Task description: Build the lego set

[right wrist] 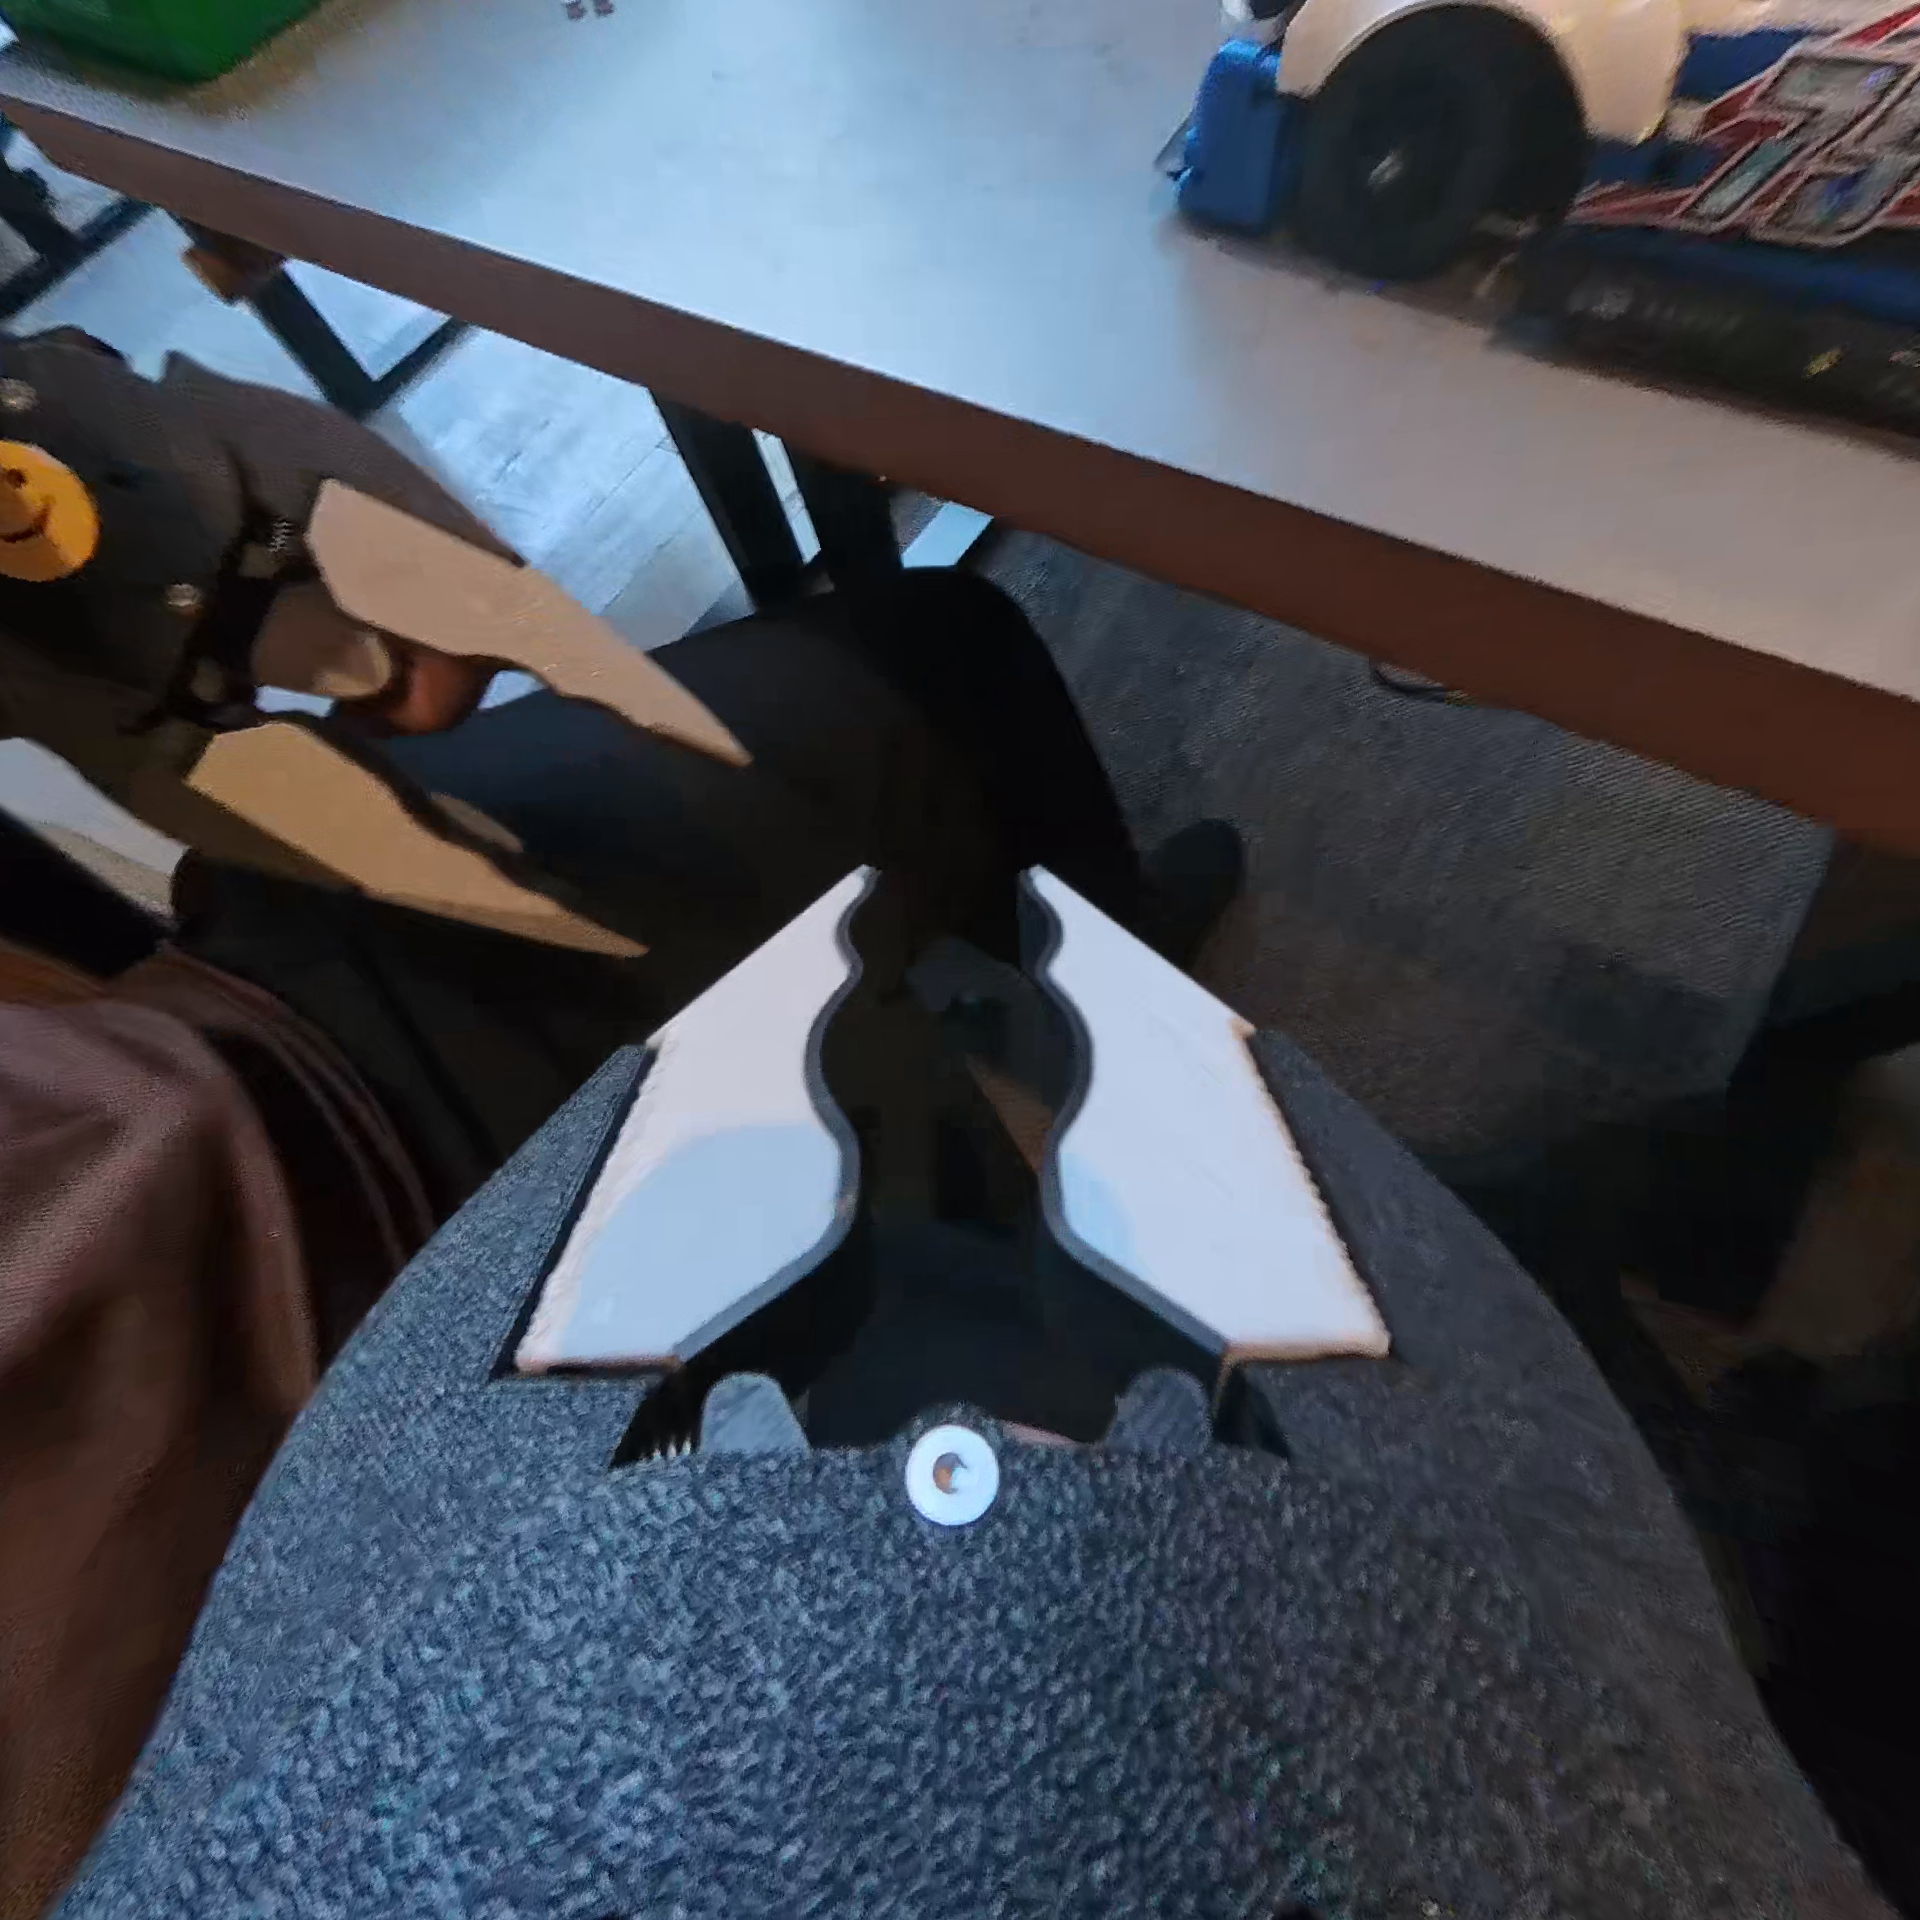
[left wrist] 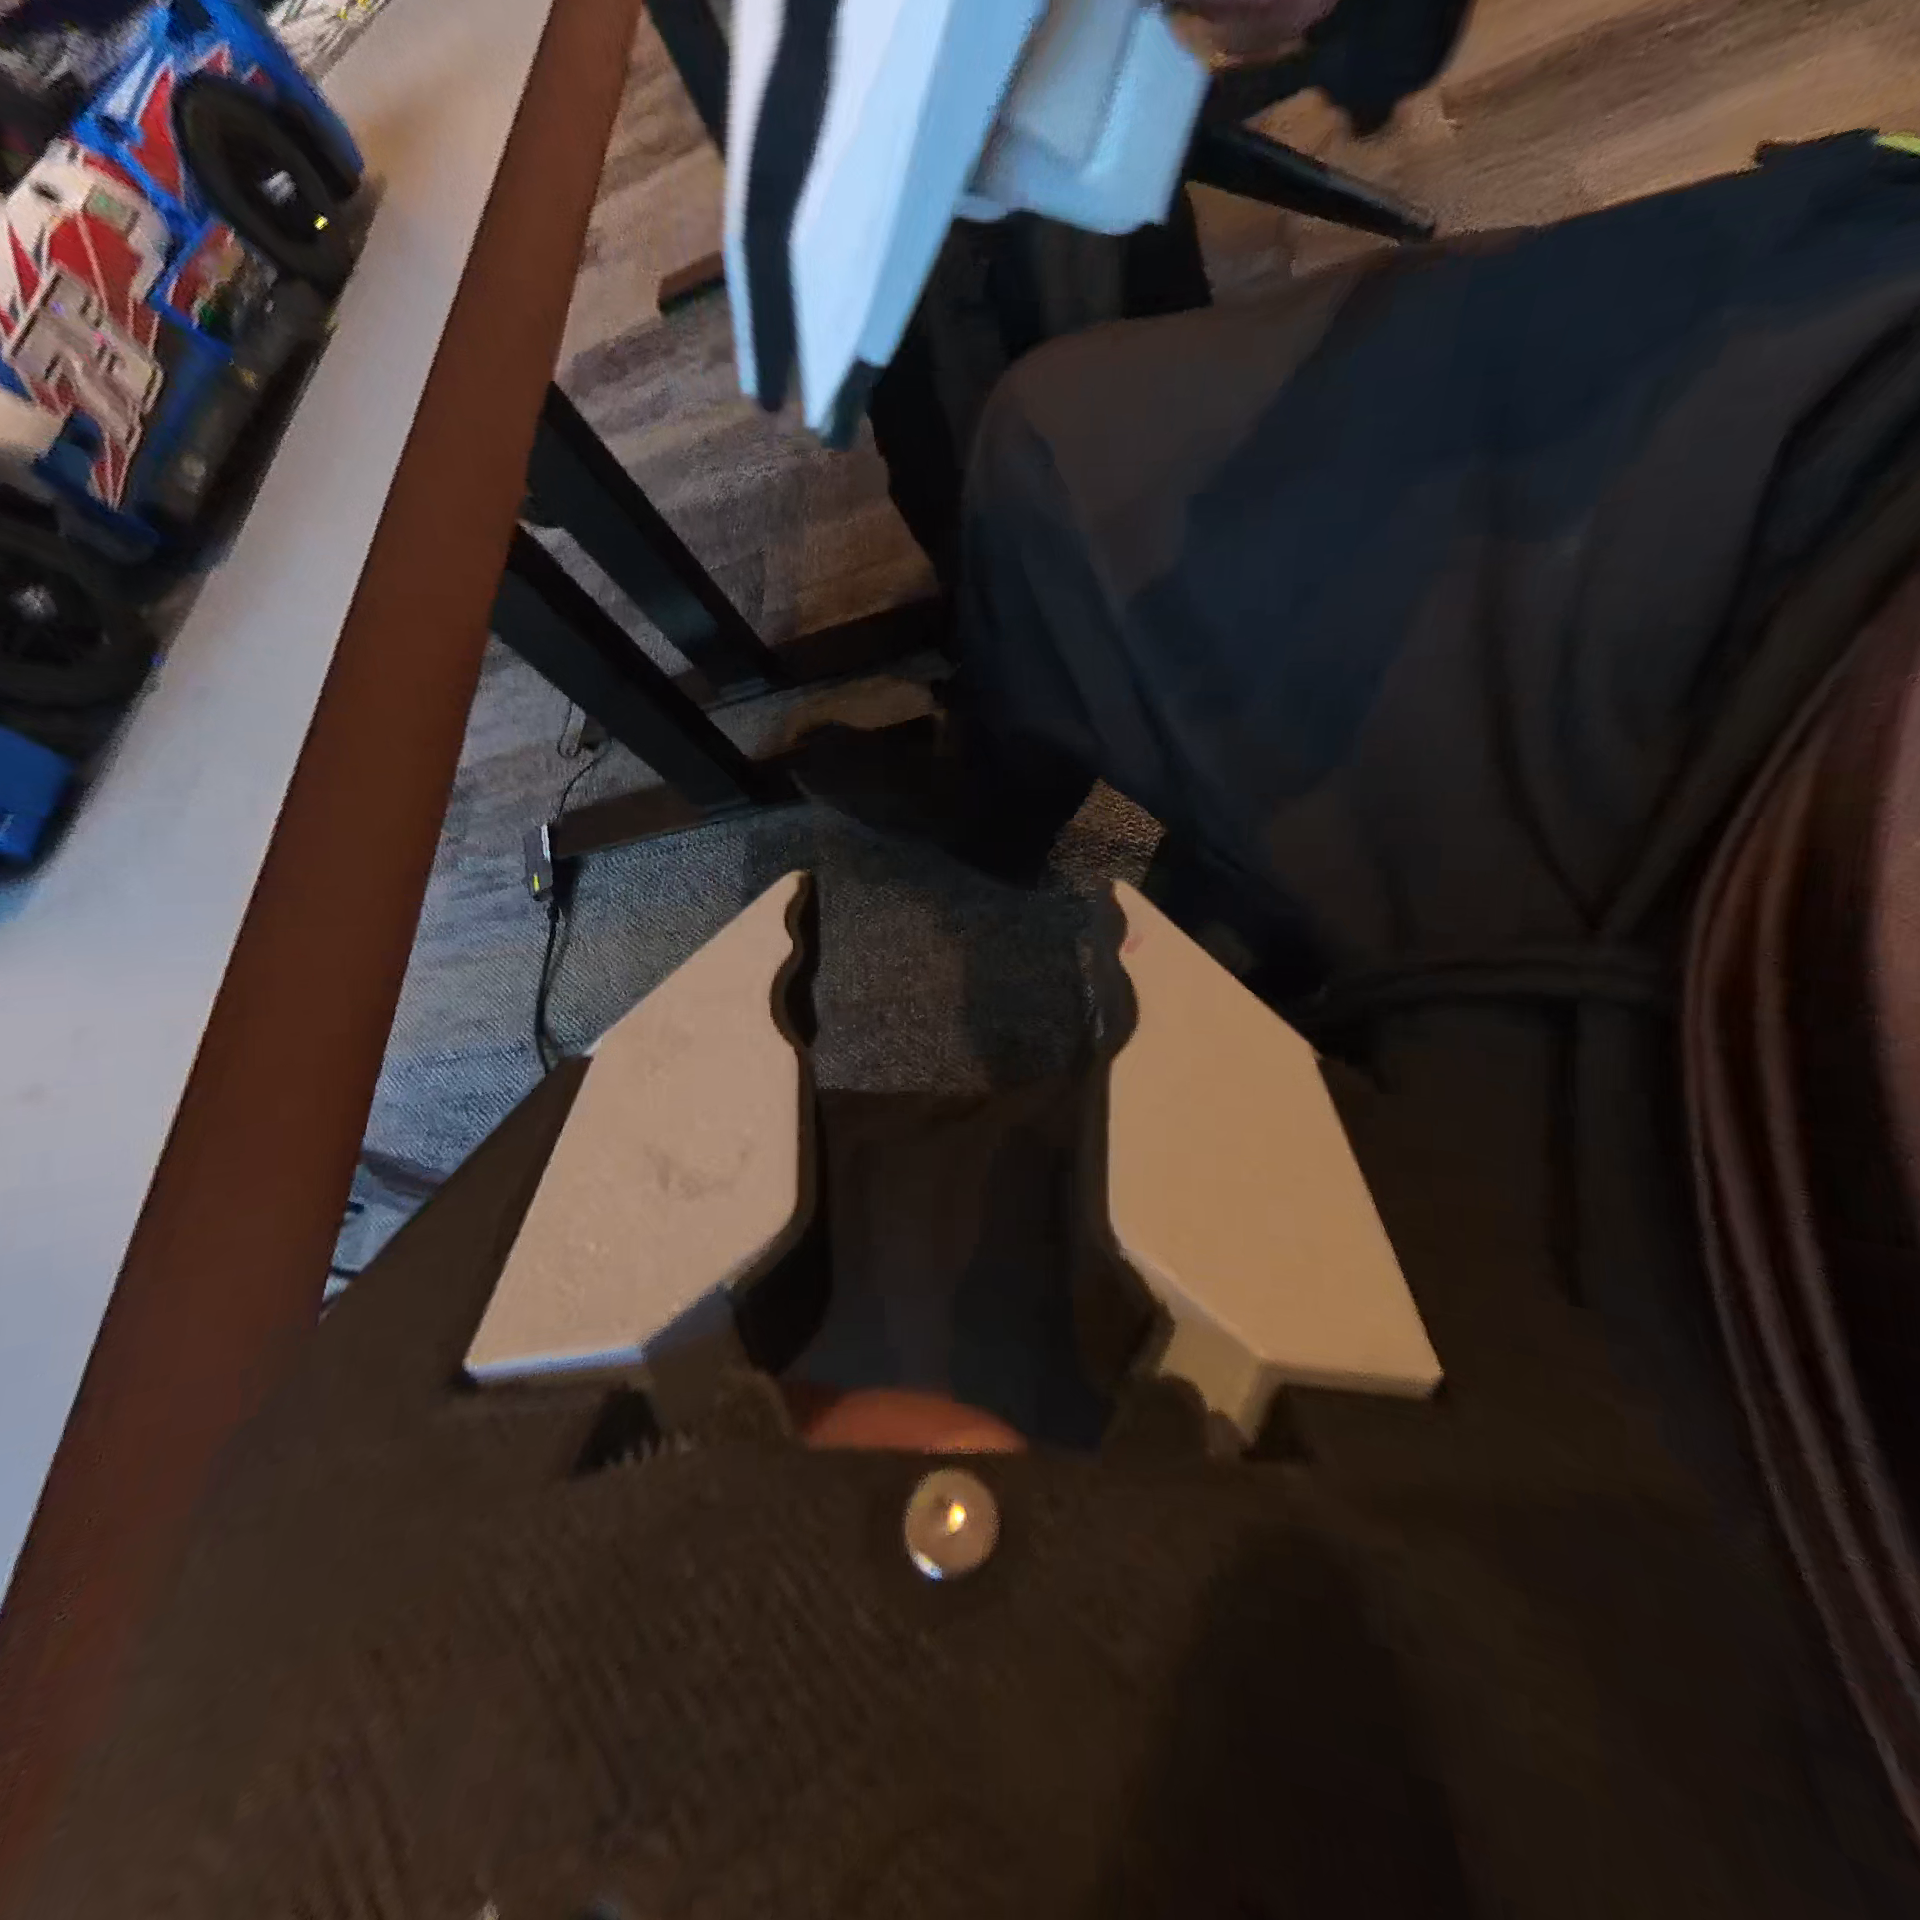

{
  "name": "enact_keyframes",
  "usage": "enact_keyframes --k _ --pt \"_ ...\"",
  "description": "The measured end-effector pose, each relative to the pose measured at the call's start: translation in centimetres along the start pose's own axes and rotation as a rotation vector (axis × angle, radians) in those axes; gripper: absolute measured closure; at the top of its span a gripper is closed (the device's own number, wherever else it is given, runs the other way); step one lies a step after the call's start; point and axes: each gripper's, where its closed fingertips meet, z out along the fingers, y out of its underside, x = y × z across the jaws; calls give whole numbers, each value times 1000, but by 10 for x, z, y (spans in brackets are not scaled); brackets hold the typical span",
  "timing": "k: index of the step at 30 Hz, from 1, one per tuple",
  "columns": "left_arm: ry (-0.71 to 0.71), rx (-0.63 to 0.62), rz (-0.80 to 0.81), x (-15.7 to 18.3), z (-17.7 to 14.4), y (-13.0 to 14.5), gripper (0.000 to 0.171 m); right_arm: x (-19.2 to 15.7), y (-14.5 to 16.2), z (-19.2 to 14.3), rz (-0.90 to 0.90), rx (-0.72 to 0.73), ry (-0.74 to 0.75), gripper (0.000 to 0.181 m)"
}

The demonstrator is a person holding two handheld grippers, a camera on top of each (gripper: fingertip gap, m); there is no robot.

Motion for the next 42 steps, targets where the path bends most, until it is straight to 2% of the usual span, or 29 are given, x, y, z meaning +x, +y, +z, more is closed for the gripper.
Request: enact_keyframes --k 7,11,19,22,25,28,31,33,37,39,42 --pt "-77 28 -144 -31 -3 8 121 -18 0 20 -158 -70 -8 167" --pt "-129 41 -151 -41 -10 9 125 -9 -7 29 -288 -90 84 181" --pt "-168 67 -255 -49 -29 13 128 -12 -20 34 -283 -70 66 181" --pt "-252 92 -335 -68 -52 8 128 -12 -29 37 -280 -43 61 181" --pt "-421 85 -408 -109 -97 9 137 -16 -29 43 -255 -35 20 181" --pt "-627 -63 -466 -162 -163 36 142 -20 -25 47 -220 -36 -19 181" --pt "-717 -246 -531 -199 -221 80 146 -26 -22 51 -193 -42 -61 180" --pt "-731 -330 -536 -215 -242 109 153 -27 -24 52 -192 -35 -68 179" --pt "-654 -436 -596 -234 -239 153 147 -31 -27 55 -177 -30 -96 178" --pt "-576 -429 -635 -237 -226 161 144 -34 -27 57 -182 -34 -112 178" --pt "-531 -444 -643 -242 -213 172 139 -39 -24 56 -191 -47 -129 177"
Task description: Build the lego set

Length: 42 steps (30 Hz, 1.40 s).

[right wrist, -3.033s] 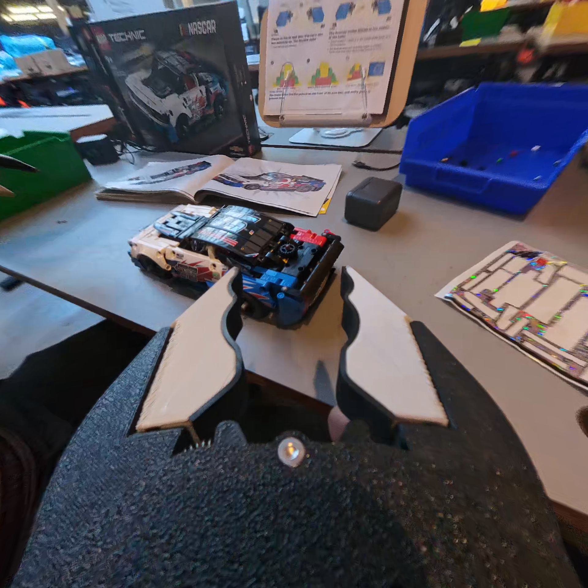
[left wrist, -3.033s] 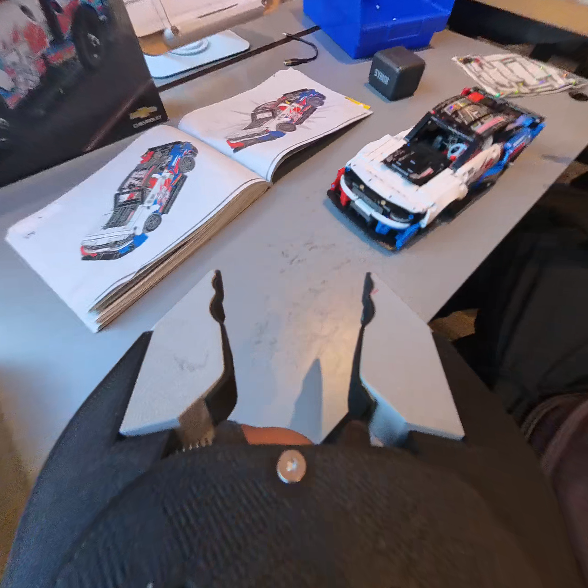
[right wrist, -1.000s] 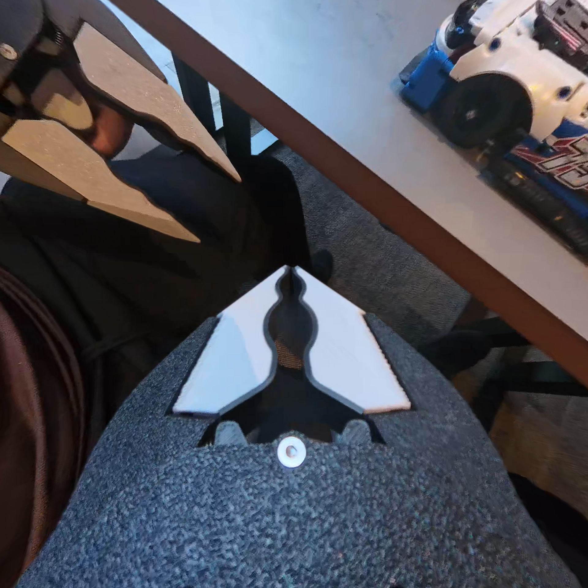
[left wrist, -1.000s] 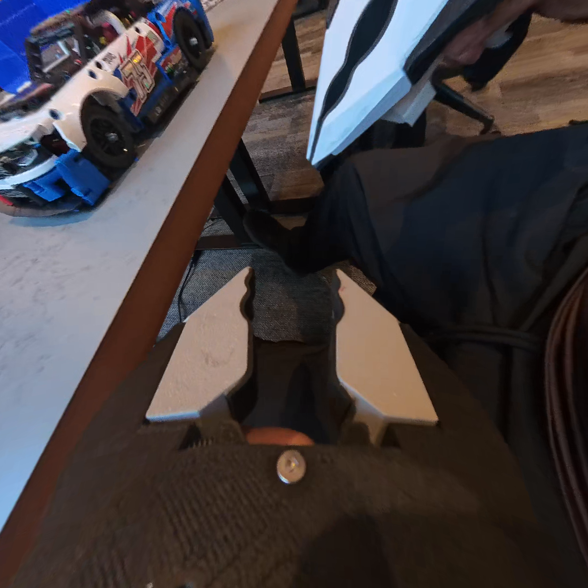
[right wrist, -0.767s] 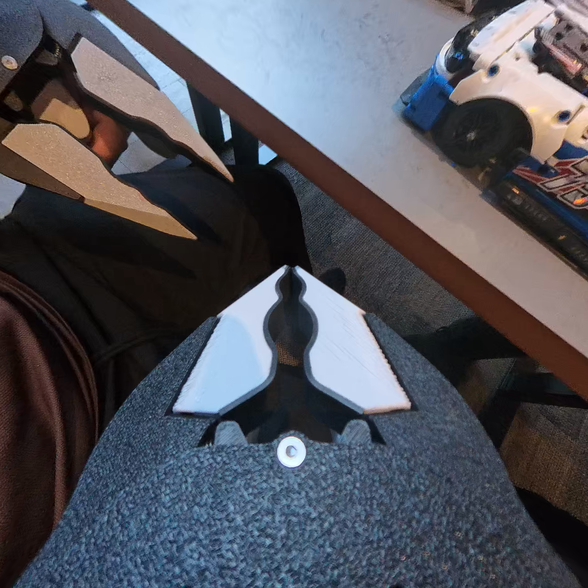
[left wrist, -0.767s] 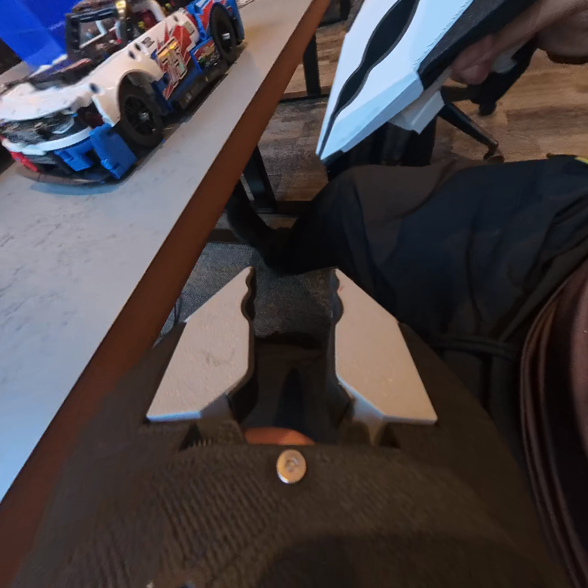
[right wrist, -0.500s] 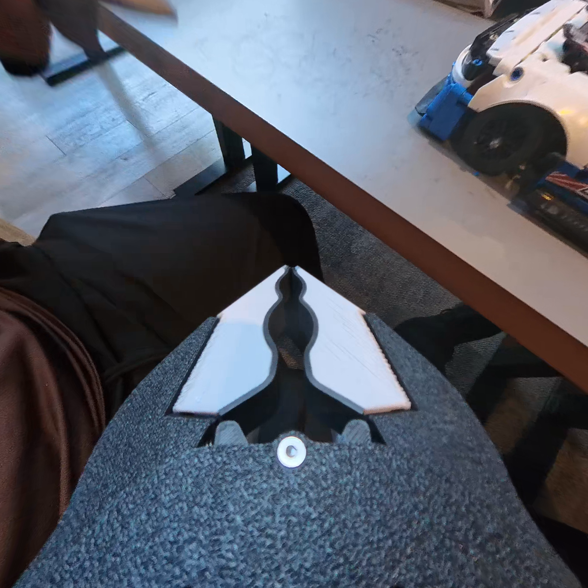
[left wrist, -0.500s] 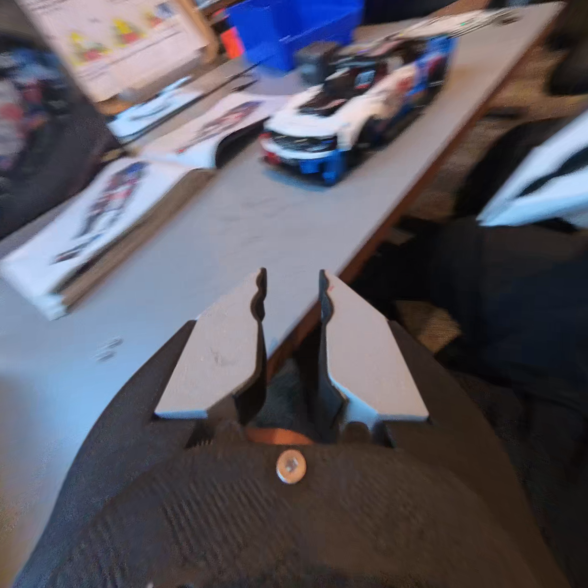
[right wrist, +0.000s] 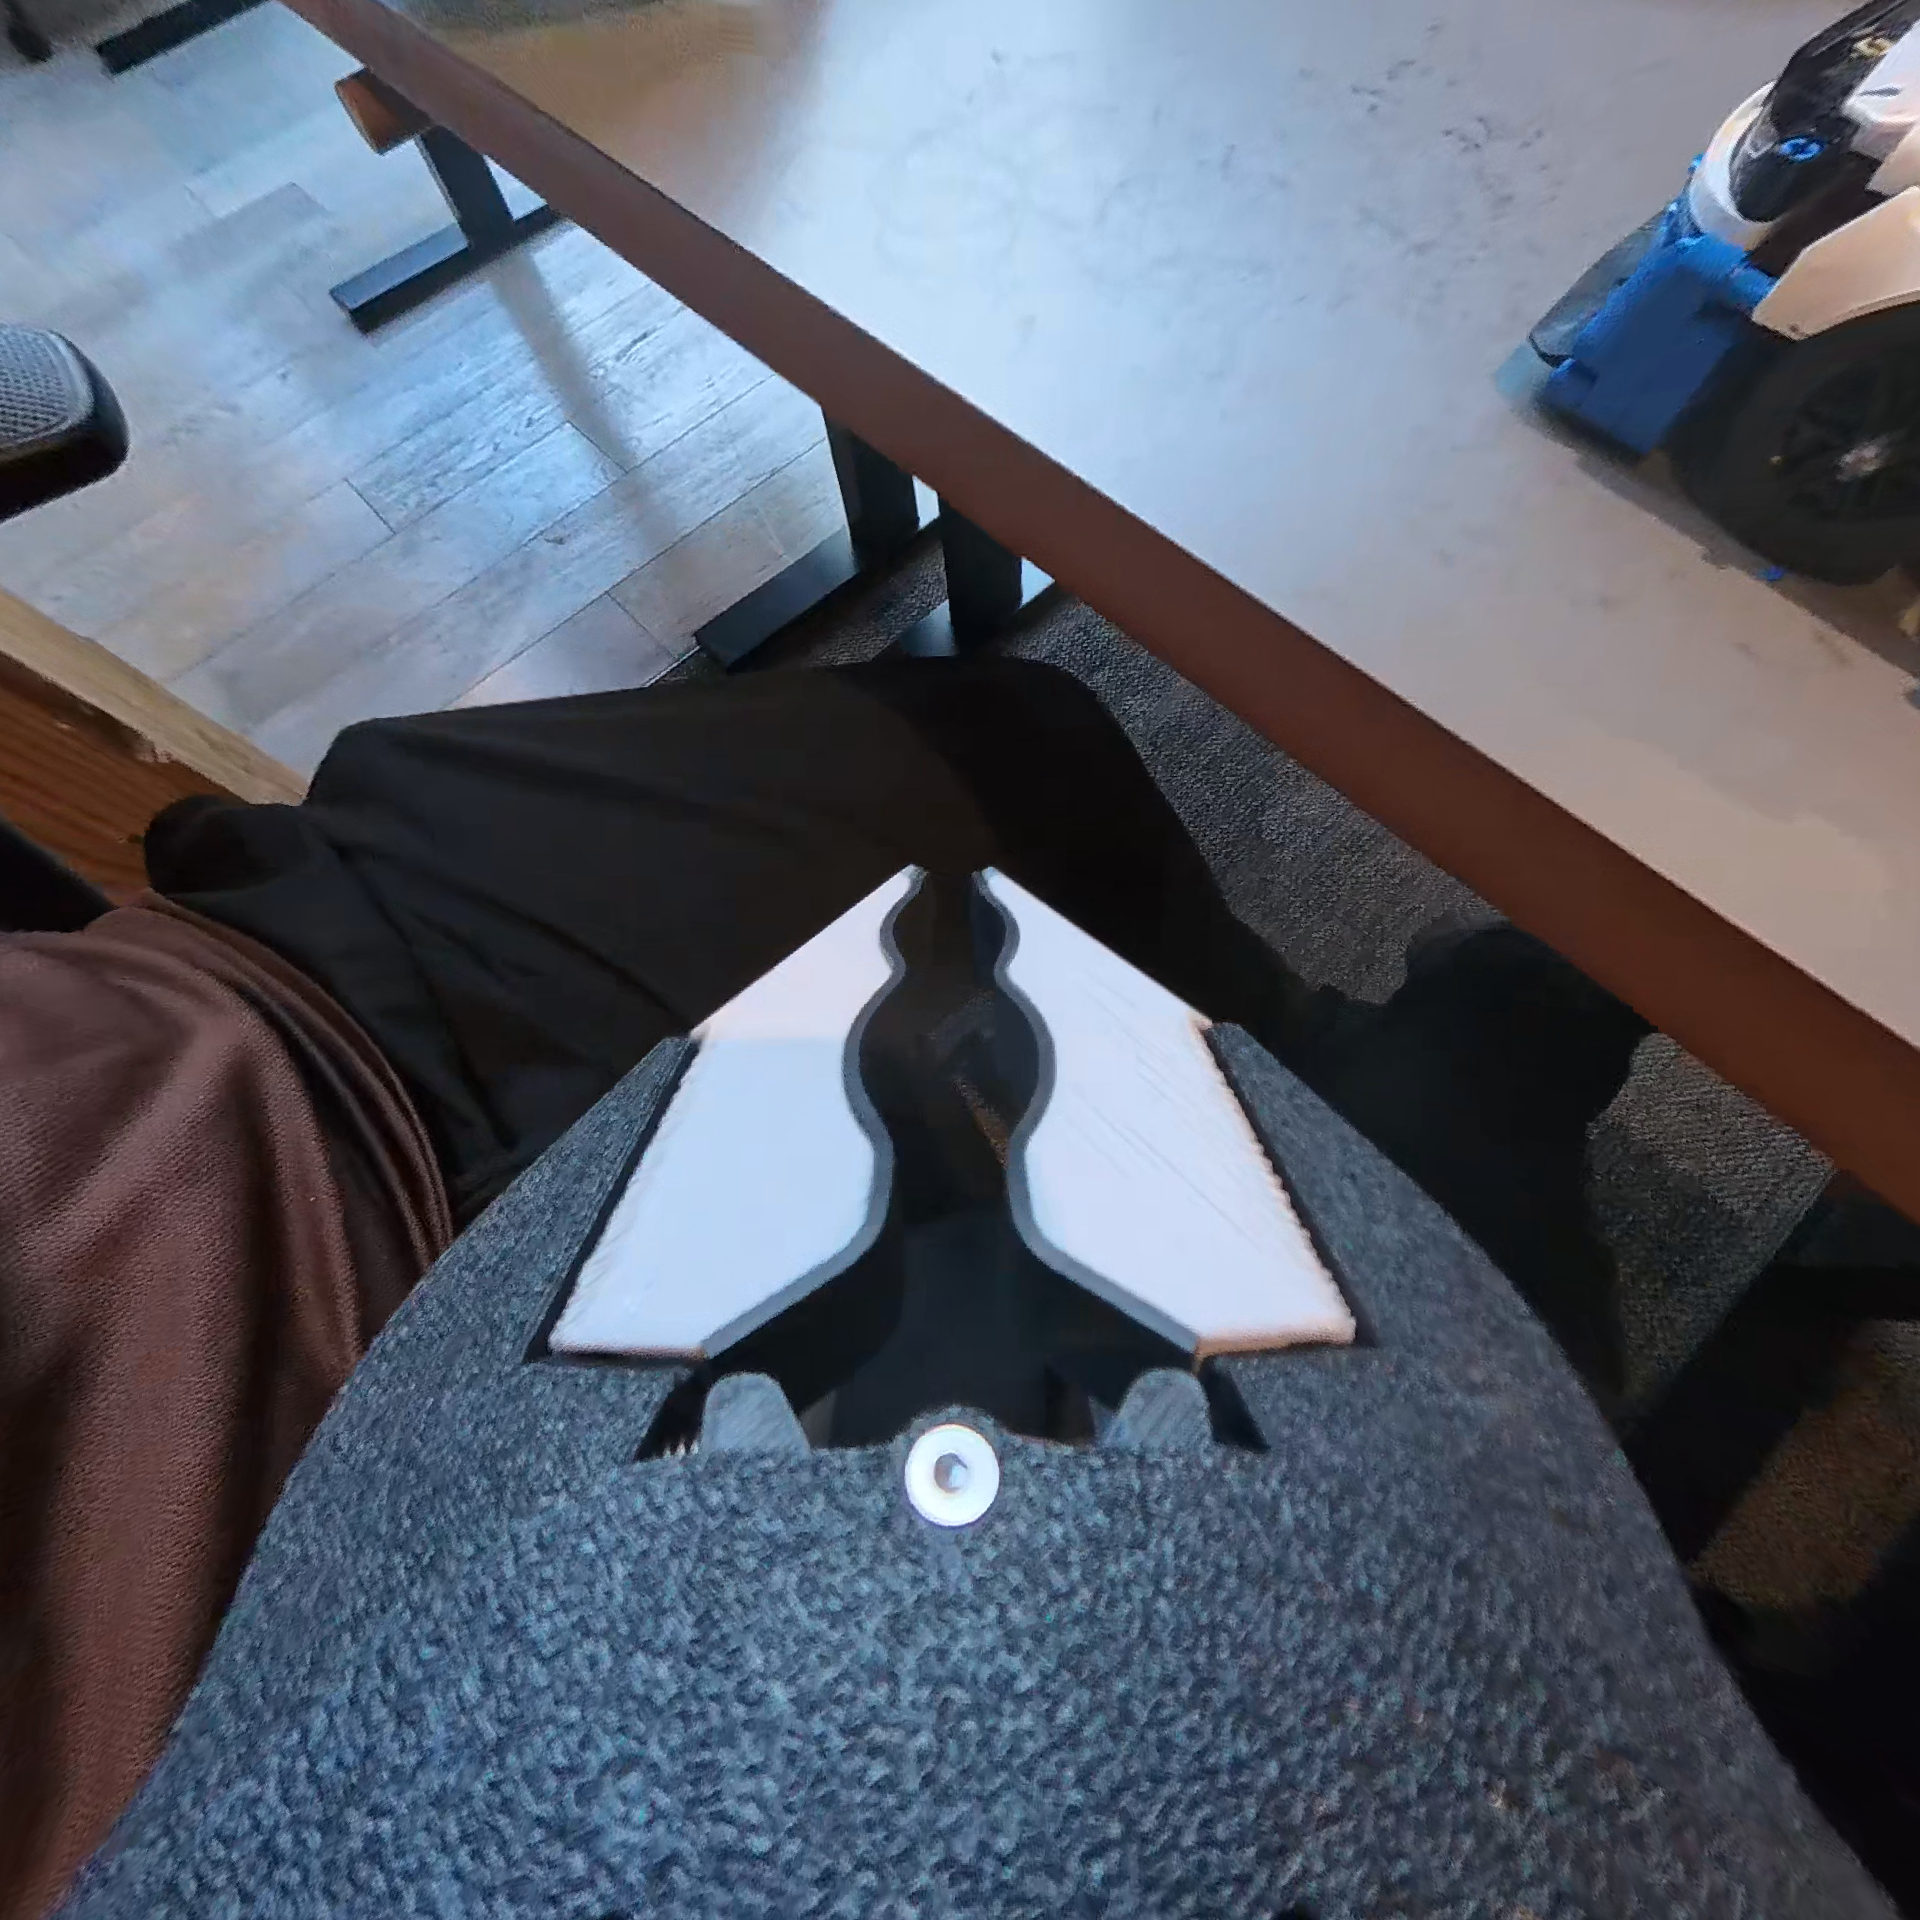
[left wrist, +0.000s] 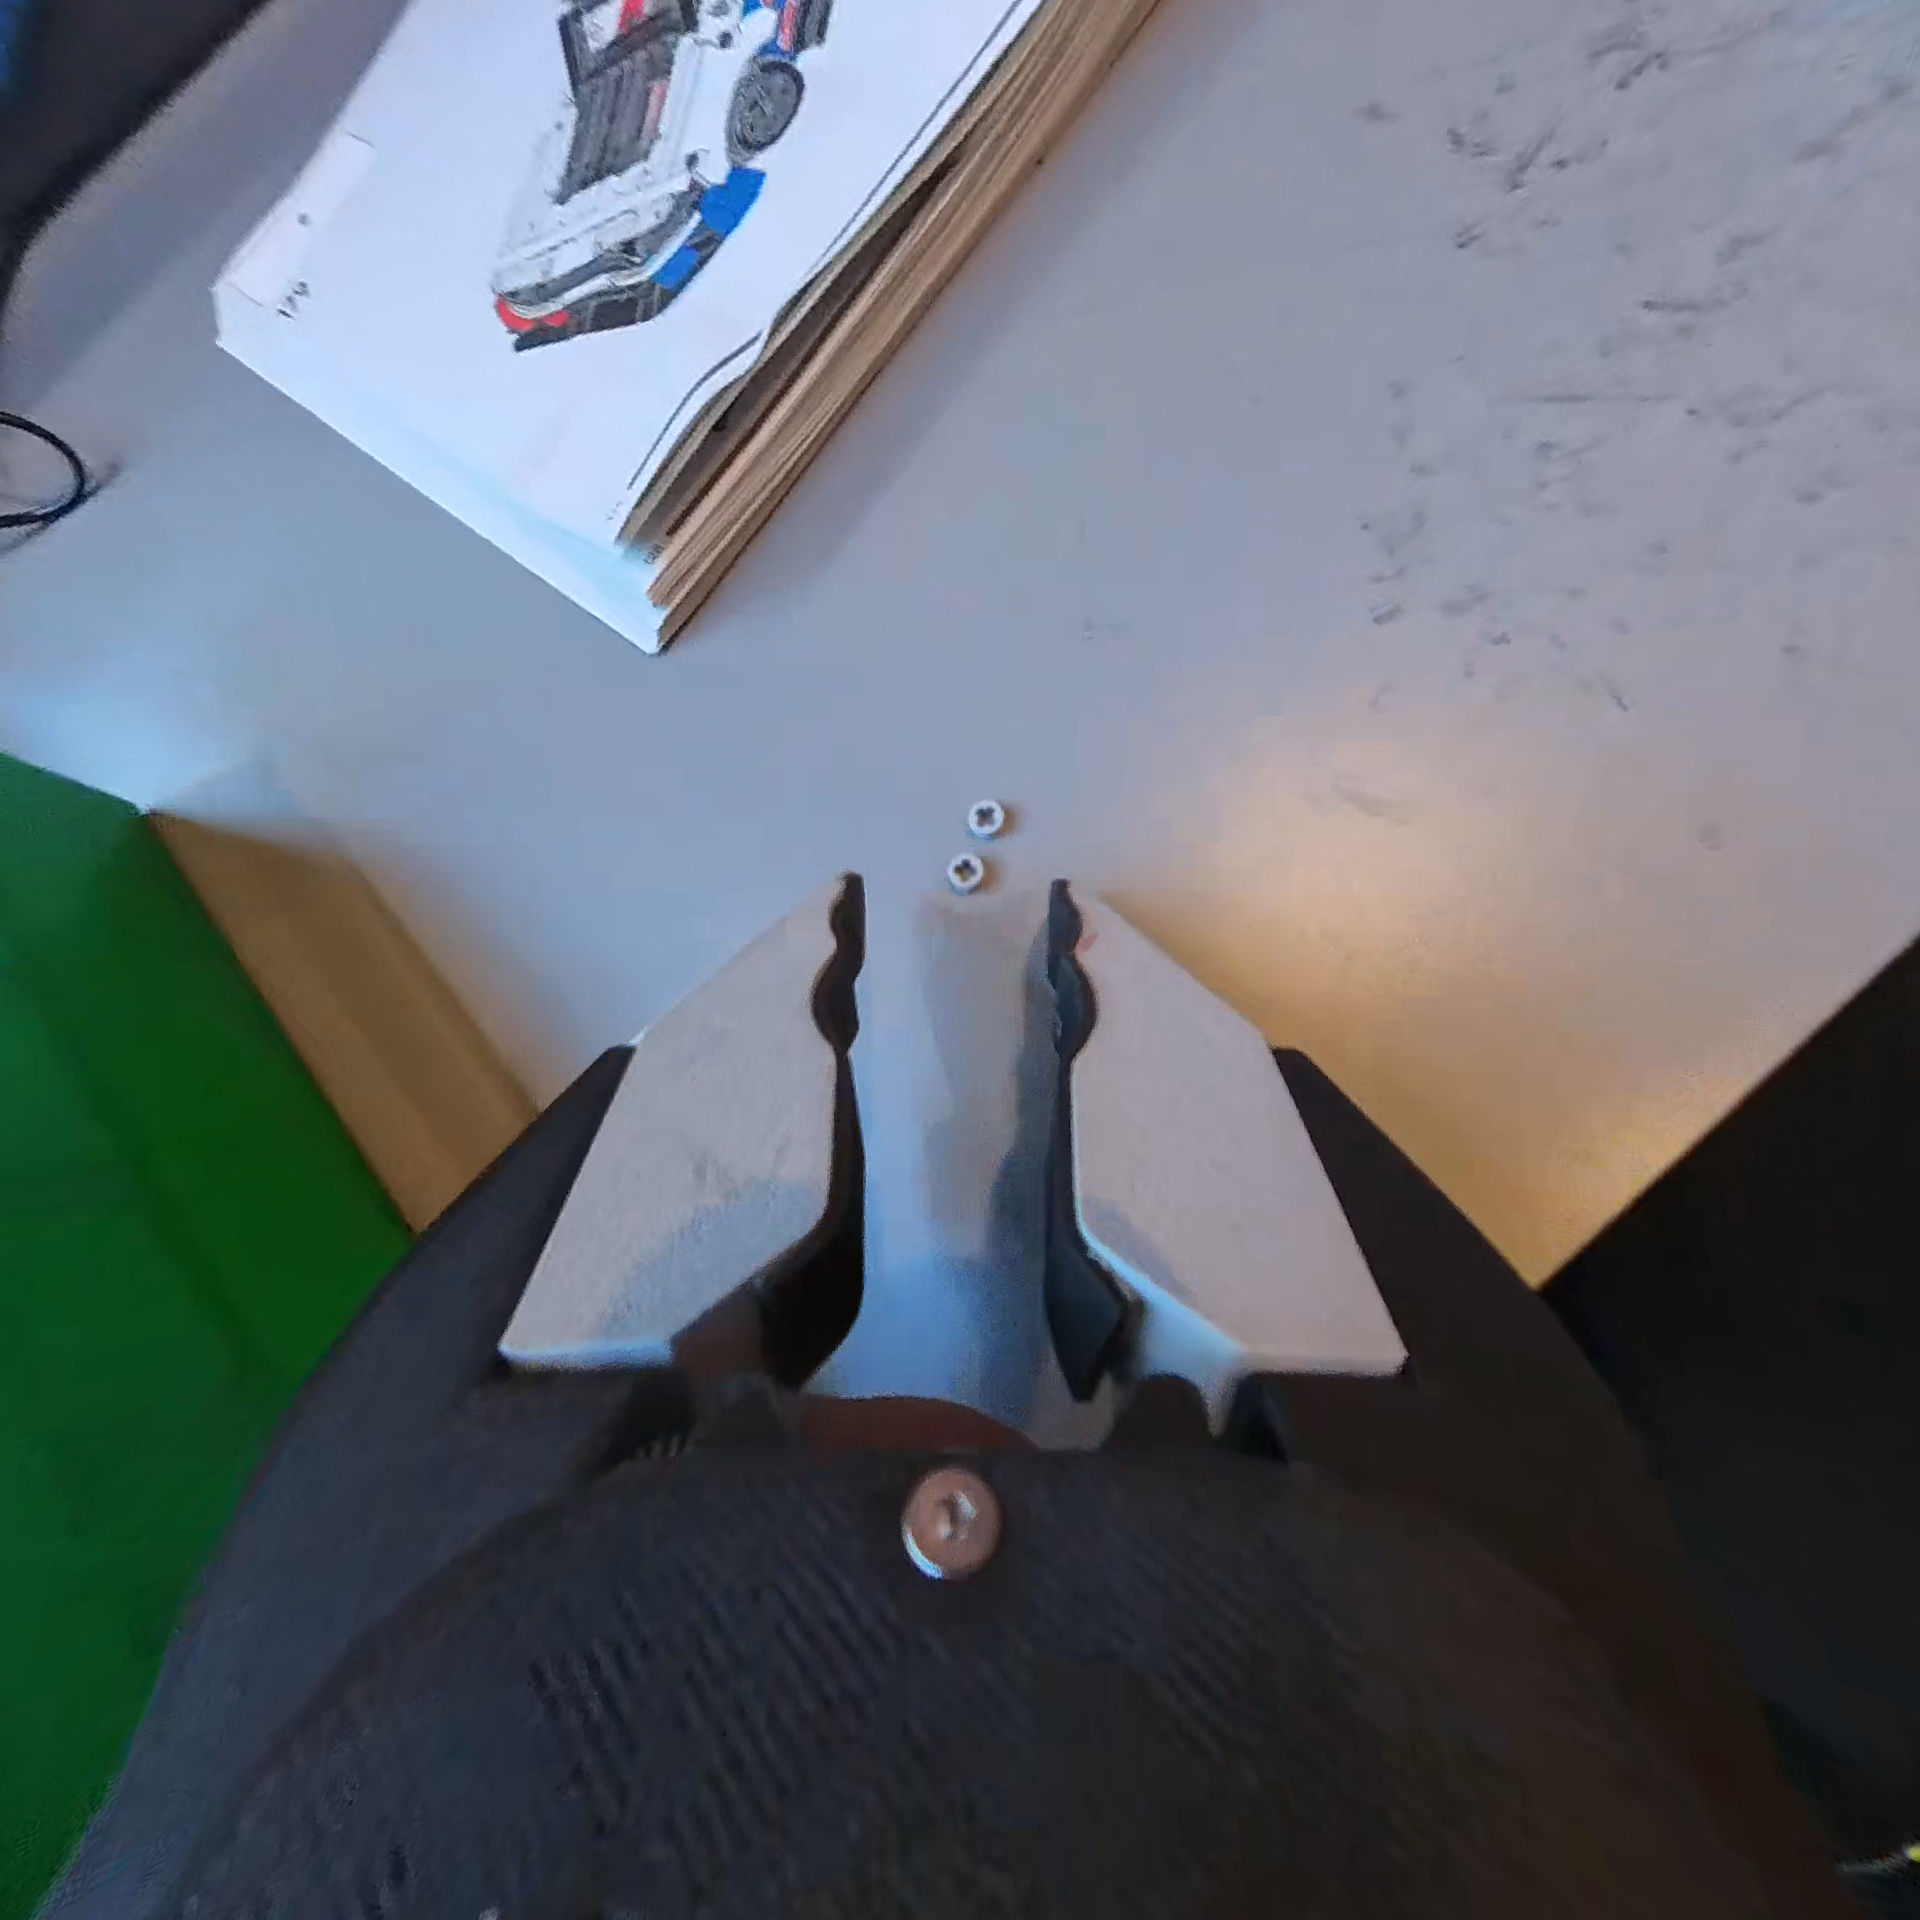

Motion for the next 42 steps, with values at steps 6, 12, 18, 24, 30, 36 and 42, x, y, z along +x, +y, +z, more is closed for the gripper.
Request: enact_keyframes --k 6,12,18,24,30,36,42 --pt "20 -11 4 -1 16 1 156 2 -6 -4 -1 25 2 178" --pt "27 31 0 2 17 1 168 2 -2 -5 -3 16 13 178" --pt "-11 74 -12 7 11 5 168 5 1 -13 -14 20 51 178" --pt "-18 161 15 10 -1 -7 171 7 7 -23 -7 26 91 178" --pt "-60 155 -6 -3 -7 4 171 9 6 -23 -6 31 100 178" --pt "-30 169 -31 -4 -4 0 153 8 12 -15 1 -2 88 178" --pt "29 248 -128 0 -12 -17 144 11 13 -15 11 -5 92 178"
